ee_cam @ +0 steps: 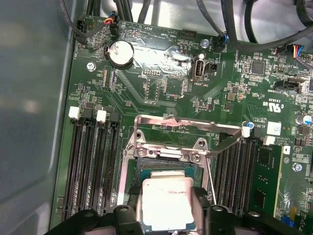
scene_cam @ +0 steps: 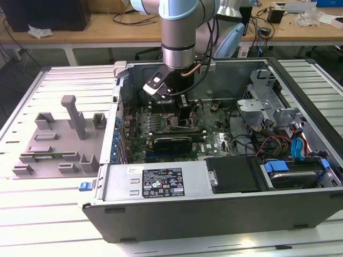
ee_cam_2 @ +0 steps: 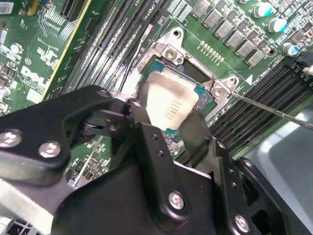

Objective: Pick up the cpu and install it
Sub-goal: 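Place the cpu into insertion slot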

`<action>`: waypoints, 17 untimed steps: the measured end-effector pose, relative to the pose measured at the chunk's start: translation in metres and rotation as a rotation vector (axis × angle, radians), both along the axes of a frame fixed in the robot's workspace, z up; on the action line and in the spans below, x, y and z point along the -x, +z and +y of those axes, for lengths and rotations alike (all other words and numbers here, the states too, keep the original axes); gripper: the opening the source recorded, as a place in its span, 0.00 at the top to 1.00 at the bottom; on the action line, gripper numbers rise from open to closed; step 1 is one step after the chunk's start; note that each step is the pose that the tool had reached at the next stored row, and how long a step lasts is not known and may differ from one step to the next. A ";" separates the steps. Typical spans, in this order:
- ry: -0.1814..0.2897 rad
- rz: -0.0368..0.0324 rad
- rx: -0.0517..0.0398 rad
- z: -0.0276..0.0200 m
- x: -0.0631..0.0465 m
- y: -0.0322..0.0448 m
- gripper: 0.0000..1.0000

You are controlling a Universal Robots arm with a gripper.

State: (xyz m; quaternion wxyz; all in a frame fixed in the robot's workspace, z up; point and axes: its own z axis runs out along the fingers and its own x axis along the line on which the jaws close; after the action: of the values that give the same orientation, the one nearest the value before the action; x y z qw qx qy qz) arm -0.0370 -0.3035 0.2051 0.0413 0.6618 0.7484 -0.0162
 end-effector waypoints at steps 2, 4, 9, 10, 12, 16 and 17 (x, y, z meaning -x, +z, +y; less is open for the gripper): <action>0.000 0.0000 0.0000 0.0000 0.000 0.0000 0.41; 0.000 -0.0001 -0.0001 0.0000 0.000 -0.0007 0.41; 0.000 0.0000 0.0000 0.0000 0.000 -0.0040 0.41; 0.000 -0.0001 0.0000 0.0000 0.000 -0.0044 0.41; 0.000 0.0001 0.0002 -0.0001 0.000 -0.0048 0.41; 0.000 -0.0001 -0.0001 0.0000 0.000 -0.0048 0.41; 0.000 -0.0002 -0.0002 0.0001 0.000 -0.0044 0.41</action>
State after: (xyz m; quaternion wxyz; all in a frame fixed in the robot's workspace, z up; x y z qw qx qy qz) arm -0.0371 -0.3034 0.2006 0.0413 0.6618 0.7483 -0.0161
